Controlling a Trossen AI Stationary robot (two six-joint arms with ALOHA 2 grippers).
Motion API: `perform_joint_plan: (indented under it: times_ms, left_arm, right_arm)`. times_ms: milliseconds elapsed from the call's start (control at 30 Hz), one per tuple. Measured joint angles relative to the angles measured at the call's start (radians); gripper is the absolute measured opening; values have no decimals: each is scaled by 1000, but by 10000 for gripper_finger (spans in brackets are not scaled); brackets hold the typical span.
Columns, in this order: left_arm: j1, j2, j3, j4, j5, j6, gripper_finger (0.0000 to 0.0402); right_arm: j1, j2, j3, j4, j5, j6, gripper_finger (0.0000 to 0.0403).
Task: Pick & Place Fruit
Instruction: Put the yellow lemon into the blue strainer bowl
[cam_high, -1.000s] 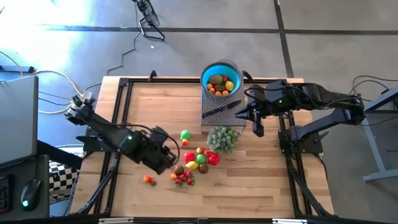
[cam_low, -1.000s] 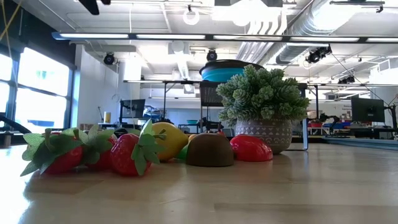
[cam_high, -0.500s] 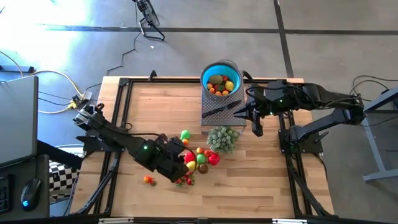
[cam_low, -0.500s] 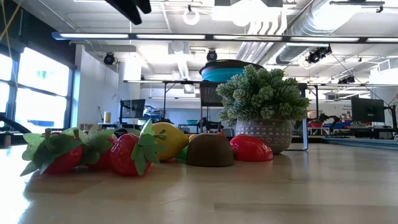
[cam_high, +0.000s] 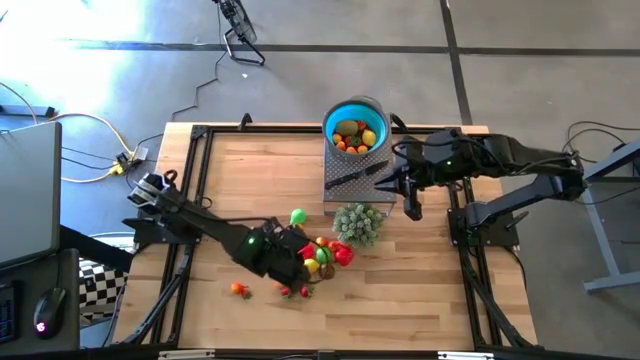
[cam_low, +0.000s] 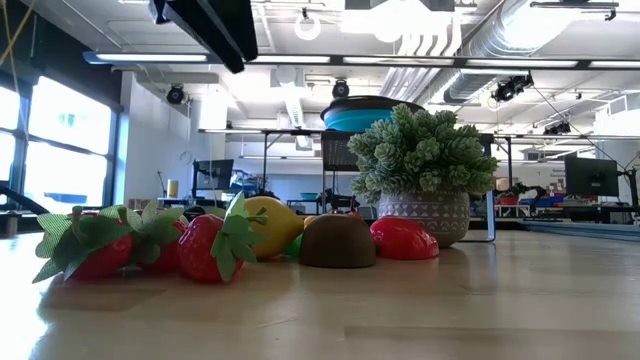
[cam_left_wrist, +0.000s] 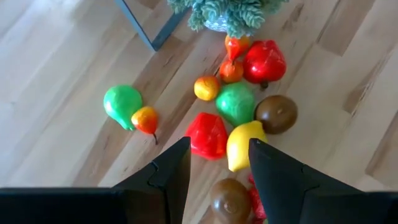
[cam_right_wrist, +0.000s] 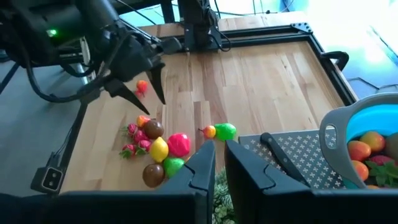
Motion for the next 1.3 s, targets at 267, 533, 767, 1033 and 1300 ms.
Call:
perform_joint_plan:
  times_ms: [267, 533, 767, 1033, 1300]
  left_arm:
    - [90, 12, 0, 37, 153, 56, 164]
    - [142, 36, -1, 75, 273, 128, 241]
    - [145, 89, -2, 120, 346, 227, 288]
    - [145, 142, -4, 143, 381, 257, 289]
    - [146, 173, 0, 169, 442, 266, 289]
  right_arm:
    - [0, 2, 0, -21, 0, 0, 28]
    - [0, 2, 0, -76, 2, 1, 28]
    - [0, 2, 0, -74, 2, 1, 28]
    - [0, 2, 0, -76, 2, 1, 28]
    - [0, 2, 0, -84, 6, -5, 28]
